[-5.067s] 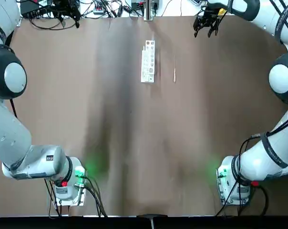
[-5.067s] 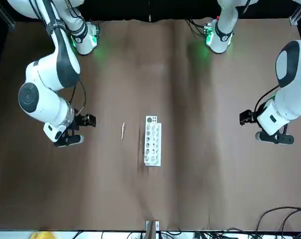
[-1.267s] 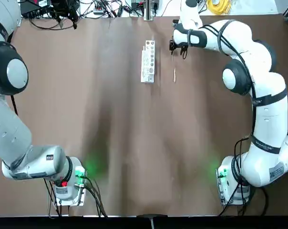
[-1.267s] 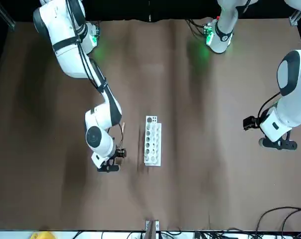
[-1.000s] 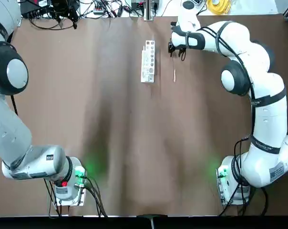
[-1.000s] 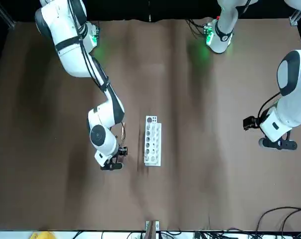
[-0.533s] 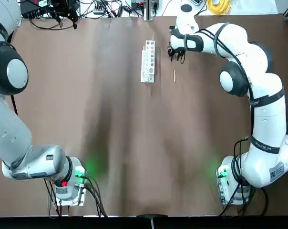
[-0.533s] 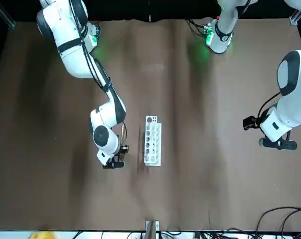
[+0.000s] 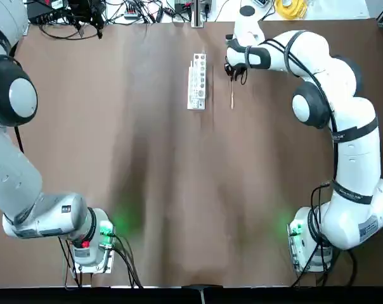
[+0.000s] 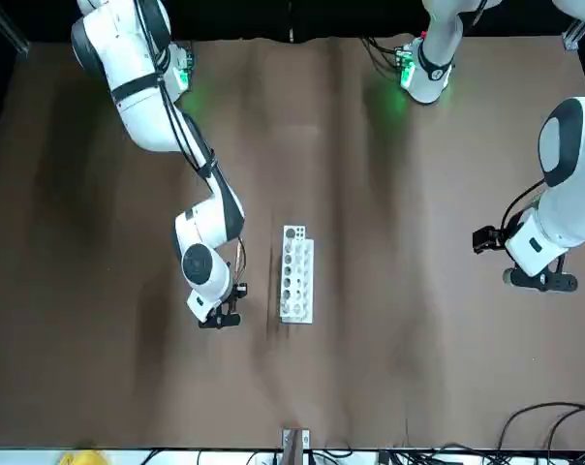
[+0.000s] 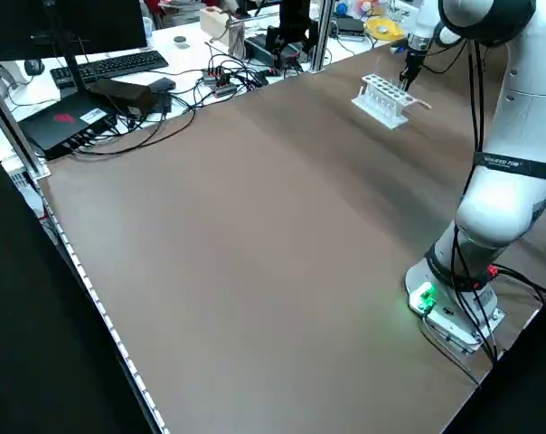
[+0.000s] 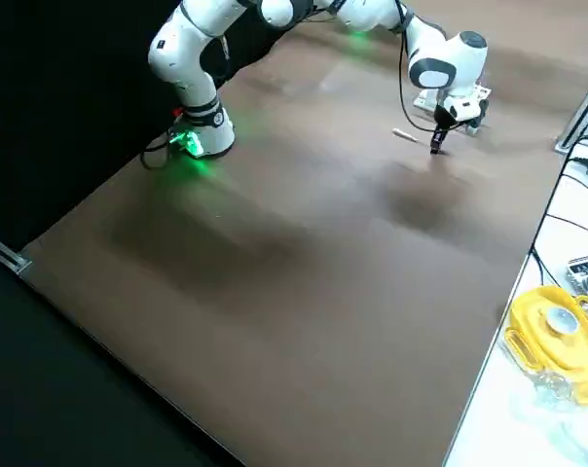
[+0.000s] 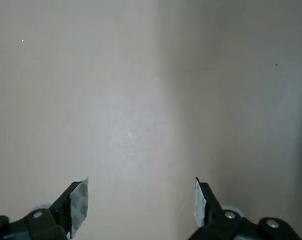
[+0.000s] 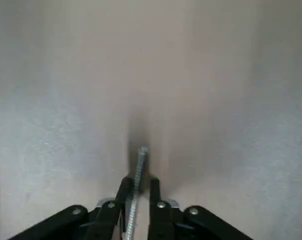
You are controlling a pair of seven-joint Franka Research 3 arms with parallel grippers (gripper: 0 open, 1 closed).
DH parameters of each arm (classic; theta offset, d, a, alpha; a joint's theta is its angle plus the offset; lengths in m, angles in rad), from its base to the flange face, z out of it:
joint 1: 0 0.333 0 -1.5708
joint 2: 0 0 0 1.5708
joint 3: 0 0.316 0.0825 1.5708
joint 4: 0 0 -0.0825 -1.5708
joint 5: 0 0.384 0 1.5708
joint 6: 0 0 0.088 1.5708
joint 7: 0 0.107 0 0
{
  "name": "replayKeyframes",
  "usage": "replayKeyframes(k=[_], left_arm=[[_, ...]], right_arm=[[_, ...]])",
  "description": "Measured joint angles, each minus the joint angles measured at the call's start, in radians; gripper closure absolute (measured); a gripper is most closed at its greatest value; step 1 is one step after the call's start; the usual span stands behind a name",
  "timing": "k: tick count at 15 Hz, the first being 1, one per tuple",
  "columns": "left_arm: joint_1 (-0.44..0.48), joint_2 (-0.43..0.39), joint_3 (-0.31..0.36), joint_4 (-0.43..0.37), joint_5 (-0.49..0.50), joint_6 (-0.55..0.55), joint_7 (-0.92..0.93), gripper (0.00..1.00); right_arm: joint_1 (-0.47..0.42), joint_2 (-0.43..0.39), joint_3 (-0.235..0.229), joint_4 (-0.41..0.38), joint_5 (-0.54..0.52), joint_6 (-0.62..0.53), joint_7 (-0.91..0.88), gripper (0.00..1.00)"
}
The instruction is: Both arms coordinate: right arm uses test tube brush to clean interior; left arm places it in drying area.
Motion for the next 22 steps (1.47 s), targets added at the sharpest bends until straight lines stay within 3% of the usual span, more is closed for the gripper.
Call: replayKeyframes(k=[2, 4, 11, 17, 22], left_arm=[[0.0, 0.0, 0.0, 0.0, 0.0, 0.0, 0.0, 0.0], [0.0, 0.0, 0.0, 0.0, 0.0, 0.0, 0.0, 0.0], [0.0, 0.0, 0.0, 0.0, 0.0, 0.0, 0.0, 0.0], [0.0, 0.0, 0.0, 0.0, 0.0, 0.0, 0.0, 0.0], [0.0, 0.0, 0.001, 0.0, 0.0, 0.0, 0.0, 0.0]], right_arm=[[0.004, 0.0, -0.001, 0.0, -0.005, 0.0, 0.013, 0.82], [0.011, 0.0, -0.002, 0.0, -0.013, 0.0, 0.034, 0.97], [0.015, -0.003, -0.004, 0.001, -0.022, -0.006, 0.01, 0.97], [-0.009, -0.057, -0.005, 0.006, -0.004, -0.118, -0.222, 0.97], [-0.102, -0.08, 0.01, 0.015, 0.12, -0.198, -0.583, 0.97]])
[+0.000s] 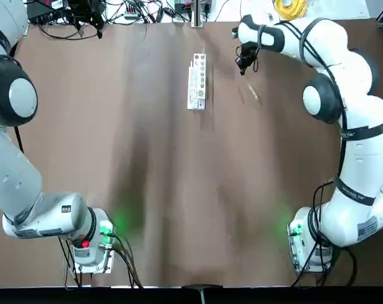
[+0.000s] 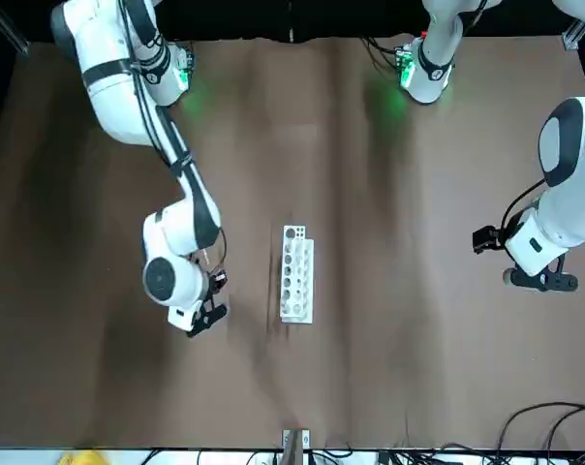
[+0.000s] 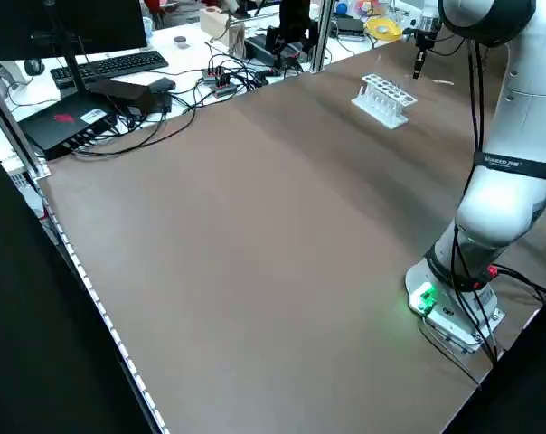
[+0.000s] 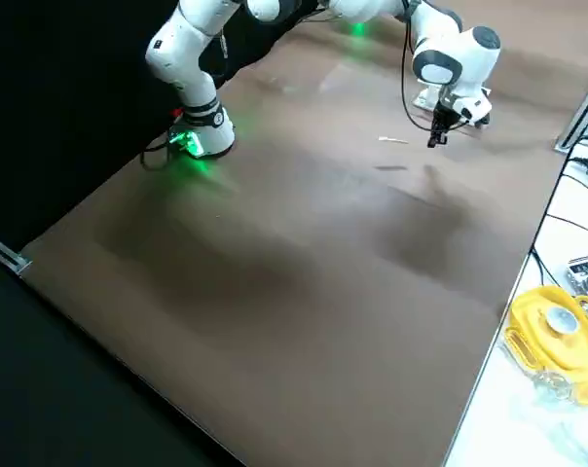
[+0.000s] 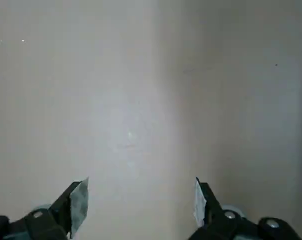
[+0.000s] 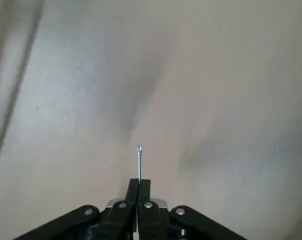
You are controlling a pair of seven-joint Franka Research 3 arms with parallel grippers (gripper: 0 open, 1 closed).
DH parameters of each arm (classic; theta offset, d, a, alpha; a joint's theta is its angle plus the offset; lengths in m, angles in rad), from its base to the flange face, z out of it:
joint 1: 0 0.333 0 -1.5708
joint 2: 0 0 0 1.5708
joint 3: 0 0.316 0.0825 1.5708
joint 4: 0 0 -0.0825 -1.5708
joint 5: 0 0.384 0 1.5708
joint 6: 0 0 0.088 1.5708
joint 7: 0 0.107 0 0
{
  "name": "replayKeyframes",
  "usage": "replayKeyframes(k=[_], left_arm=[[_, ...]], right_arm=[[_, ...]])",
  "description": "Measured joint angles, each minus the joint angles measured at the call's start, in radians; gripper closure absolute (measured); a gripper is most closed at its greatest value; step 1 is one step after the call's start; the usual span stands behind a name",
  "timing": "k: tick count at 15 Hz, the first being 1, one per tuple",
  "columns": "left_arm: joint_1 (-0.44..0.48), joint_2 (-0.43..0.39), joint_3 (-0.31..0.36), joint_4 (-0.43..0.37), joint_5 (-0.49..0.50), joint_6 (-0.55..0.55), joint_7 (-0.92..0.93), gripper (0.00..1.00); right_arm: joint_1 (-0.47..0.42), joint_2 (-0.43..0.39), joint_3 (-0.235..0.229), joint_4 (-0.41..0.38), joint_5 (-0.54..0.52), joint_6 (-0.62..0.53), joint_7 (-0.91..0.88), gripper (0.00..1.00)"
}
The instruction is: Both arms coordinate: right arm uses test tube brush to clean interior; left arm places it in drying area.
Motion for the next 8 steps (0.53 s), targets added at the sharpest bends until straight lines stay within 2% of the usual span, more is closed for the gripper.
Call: replayKeyframes(k=[4, 8], left_arm=[[0.0, 0.0, 0.002, 0.0, 0.0, 0.0, 0.0, 0.0], [0.0, 0.0, 0.002, 0.0, 0.0, 0.0, 0.0, 0.0]], right_arm=[[-0.011, -0.002, 0.019, 0.018, 0.005, -0.001, -0.176, 0.97], [-0.018, -0.006, 0.046, 0.078, 0.019, -0.002, -0.413, 0.97]])
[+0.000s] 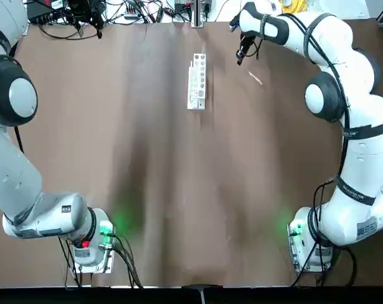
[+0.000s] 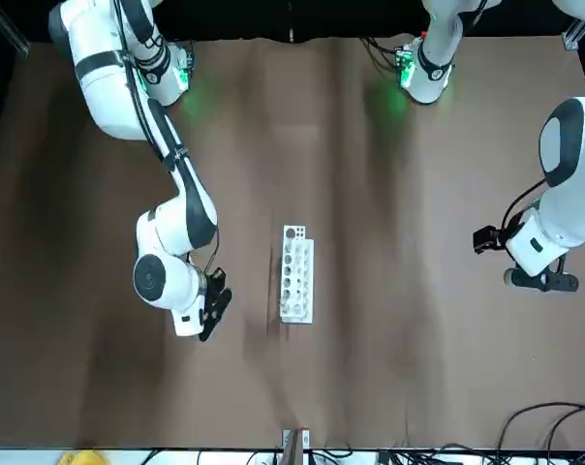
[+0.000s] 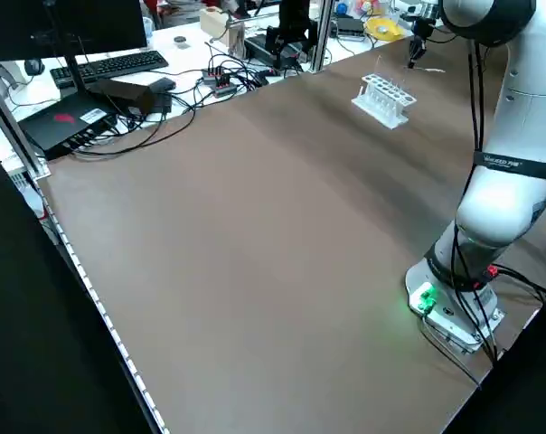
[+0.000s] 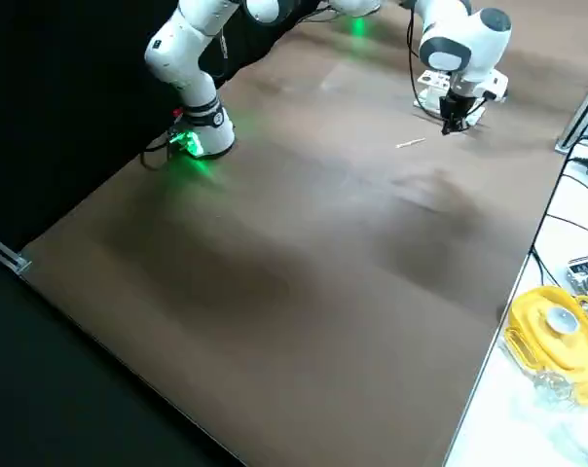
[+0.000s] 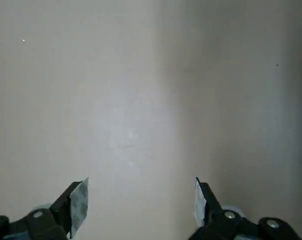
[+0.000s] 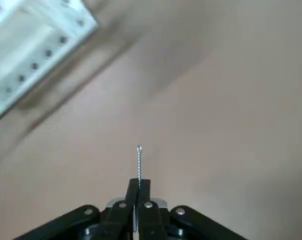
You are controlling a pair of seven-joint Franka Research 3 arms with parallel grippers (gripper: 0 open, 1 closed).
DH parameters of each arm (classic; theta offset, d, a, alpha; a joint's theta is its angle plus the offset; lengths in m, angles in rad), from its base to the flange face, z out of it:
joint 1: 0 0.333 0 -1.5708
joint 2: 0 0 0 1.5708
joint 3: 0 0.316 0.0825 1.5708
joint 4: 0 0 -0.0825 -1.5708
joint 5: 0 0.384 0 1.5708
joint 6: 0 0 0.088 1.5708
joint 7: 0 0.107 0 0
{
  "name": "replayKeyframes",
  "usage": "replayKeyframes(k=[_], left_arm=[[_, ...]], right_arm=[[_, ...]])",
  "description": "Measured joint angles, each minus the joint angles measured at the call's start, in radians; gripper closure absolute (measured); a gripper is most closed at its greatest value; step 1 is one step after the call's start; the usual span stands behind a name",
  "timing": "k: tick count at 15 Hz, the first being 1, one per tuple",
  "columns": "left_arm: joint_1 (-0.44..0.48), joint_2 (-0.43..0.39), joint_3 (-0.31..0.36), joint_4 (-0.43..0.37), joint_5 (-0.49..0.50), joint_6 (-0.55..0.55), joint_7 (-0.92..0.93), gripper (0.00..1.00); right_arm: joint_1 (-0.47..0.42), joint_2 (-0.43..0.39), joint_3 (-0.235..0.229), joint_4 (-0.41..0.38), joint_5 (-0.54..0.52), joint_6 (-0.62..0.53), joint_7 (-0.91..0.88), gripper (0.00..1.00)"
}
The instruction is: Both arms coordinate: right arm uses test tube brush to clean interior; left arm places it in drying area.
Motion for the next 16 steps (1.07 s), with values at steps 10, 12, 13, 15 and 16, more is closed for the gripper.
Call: replayKeyframes(k=[10, 12, 13, 15, 16], left_arm=[[0.0, 0.0, 0.0, 0.0, 0.0, 0.0, 0.0, 0.0], [0.0, 0.0, 0.0, 0.0, 0.0, 0.0, 0.0, 0.0], [0.0, 0.0, 0.0, 0.0, 0.0, 0.0, 0.0, 0.0], [0.0, 0.0, 0.0, 0.0, 0.0, 0.0, 0.0, 0.0], [0.0, 0.0, 0.0, 0.0, 0.0, 0.0, 0.0, 0.0]], right_arm=[[-0.196, -0.001, 0.231, 0.02, 0.147, -0.007, -0.477, 0.97], [-0.248, 0.0, 0.264, 0.018, 0.234, -0.028, -0.628, 0.97], [-0.258, 0.0, 0.269, 0.018, 0.27, -0.042, -0.673, 0.97], [-0.271, 0.001, 0.274, 0.018, 0.345, -0.067, -0.751, 0.97], [-0.275, 0.001, 0.275, 0.018, 0.391, -0.082, -0.79, 0.97]])
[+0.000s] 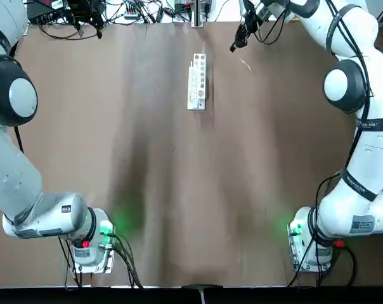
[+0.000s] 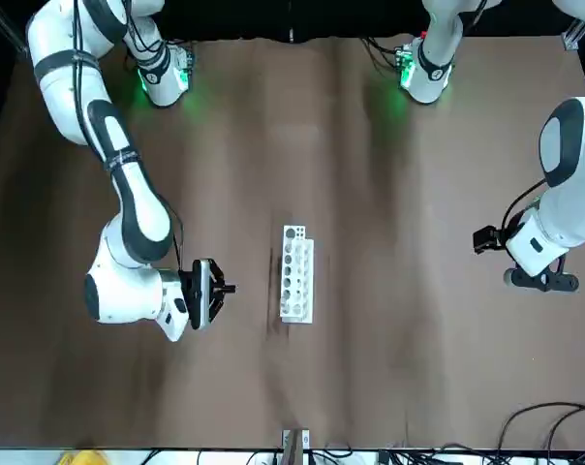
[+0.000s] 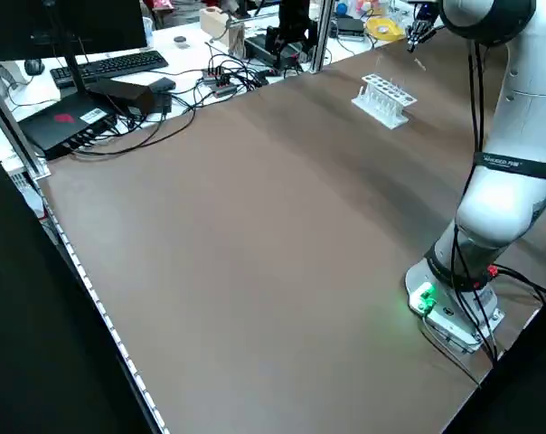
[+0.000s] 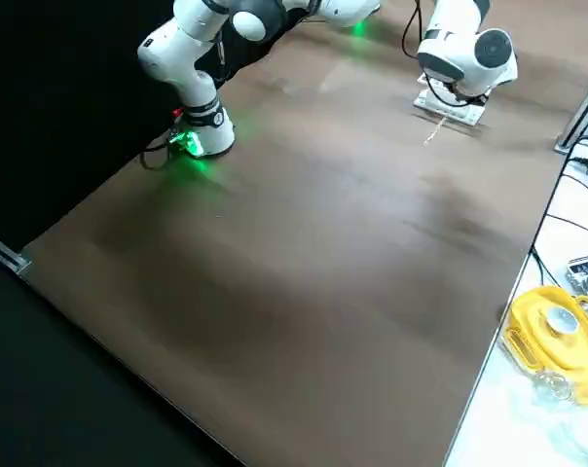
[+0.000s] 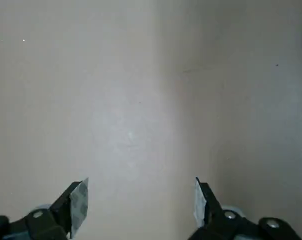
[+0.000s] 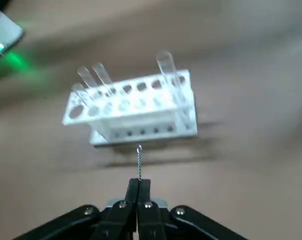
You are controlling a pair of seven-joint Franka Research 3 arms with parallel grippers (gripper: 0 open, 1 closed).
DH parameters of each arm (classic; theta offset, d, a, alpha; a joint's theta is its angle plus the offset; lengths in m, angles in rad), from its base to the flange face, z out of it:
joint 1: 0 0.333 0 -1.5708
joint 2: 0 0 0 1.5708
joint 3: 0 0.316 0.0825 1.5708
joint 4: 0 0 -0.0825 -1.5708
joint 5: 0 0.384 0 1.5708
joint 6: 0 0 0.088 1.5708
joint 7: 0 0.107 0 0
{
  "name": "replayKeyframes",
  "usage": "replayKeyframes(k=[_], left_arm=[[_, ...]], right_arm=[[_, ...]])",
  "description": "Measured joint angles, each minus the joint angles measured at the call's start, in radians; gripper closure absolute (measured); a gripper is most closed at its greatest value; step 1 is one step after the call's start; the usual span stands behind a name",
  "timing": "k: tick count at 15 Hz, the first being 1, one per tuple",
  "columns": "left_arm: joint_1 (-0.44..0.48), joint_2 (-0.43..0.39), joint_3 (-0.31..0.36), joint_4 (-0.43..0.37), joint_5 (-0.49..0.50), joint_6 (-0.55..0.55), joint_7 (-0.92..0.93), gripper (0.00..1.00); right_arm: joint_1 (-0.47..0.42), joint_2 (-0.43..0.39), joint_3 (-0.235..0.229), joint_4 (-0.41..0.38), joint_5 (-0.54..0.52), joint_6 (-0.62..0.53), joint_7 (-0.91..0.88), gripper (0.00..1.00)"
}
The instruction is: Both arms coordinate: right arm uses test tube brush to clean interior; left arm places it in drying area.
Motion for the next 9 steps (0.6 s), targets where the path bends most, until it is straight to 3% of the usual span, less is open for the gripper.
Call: replayKeyframes(k=[5, 9], left_arm=[[0.0, 0.0, 0.0, 0.0, 0.0, 0.0, 0.0, 0.0], [0.0, 0.0, 0.0, 0.0, 0.0, 0.0, 0.0, 0.0]], right_arm=[[-0.002, 0.003, 0.005, -0.001, 0.192, -0.018, -0.249, 0.97], [-0.002, 0.004, 0.014, -0.002, 0.304, -0.02, -0.314, 0.97]])
